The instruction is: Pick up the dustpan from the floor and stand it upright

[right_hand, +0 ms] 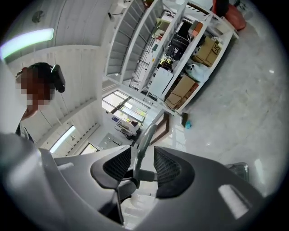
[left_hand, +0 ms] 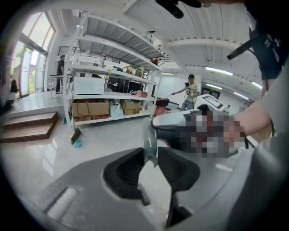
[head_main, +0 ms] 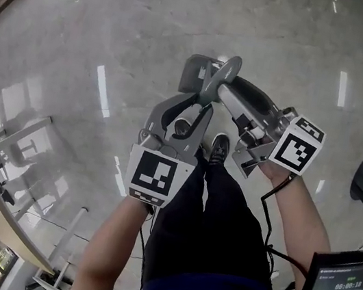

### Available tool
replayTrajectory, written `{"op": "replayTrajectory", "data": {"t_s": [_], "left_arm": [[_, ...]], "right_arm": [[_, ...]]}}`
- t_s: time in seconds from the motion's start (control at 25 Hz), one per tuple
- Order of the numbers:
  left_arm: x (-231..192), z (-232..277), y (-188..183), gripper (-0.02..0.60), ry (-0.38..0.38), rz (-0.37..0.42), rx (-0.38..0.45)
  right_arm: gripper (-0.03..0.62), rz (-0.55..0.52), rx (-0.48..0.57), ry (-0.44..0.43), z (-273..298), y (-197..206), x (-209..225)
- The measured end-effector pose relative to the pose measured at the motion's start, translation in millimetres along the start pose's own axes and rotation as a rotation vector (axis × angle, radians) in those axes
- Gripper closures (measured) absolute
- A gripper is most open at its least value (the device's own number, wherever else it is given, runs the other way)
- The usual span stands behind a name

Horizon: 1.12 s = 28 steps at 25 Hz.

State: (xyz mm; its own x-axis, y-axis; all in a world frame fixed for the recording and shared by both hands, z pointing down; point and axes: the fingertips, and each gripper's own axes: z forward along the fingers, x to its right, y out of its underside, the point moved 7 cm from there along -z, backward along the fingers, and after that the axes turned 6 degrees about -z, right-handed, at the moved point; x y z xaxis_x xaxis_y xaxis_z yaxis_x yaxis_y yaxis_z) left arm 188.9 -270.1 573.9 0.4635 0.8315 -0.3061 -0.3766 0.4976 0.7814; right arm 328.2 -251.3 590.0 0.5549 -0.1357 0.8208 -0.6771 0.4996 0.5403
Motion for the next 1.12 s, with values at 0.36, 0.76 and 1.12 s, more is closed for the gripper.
{"op": "replayTrajectory", "data": {"t_s": [0.36, 0.76, 1.12], "left_arm": [[-22.0, 20.6, -18.3, 0.45, 0.037, -0.003, -0.024], [-38.4, -21.5, 32.1, 0.417, -0.022, -0.075, -0.088], [-31.4, -47.8, 50.4, 0.419, -0.039, -0.131, -0.079]], "right_arm": [[0.503, 0.08, 0.033, 0.007, 23.3, -23.8, 18.4], [0.508, 0.165, 0.128, -0.001, 22.6, -25.2, 29.4], [0.507, 0.141, 0.136, 0.012, 22.1, -25.7, 29.3]]}}
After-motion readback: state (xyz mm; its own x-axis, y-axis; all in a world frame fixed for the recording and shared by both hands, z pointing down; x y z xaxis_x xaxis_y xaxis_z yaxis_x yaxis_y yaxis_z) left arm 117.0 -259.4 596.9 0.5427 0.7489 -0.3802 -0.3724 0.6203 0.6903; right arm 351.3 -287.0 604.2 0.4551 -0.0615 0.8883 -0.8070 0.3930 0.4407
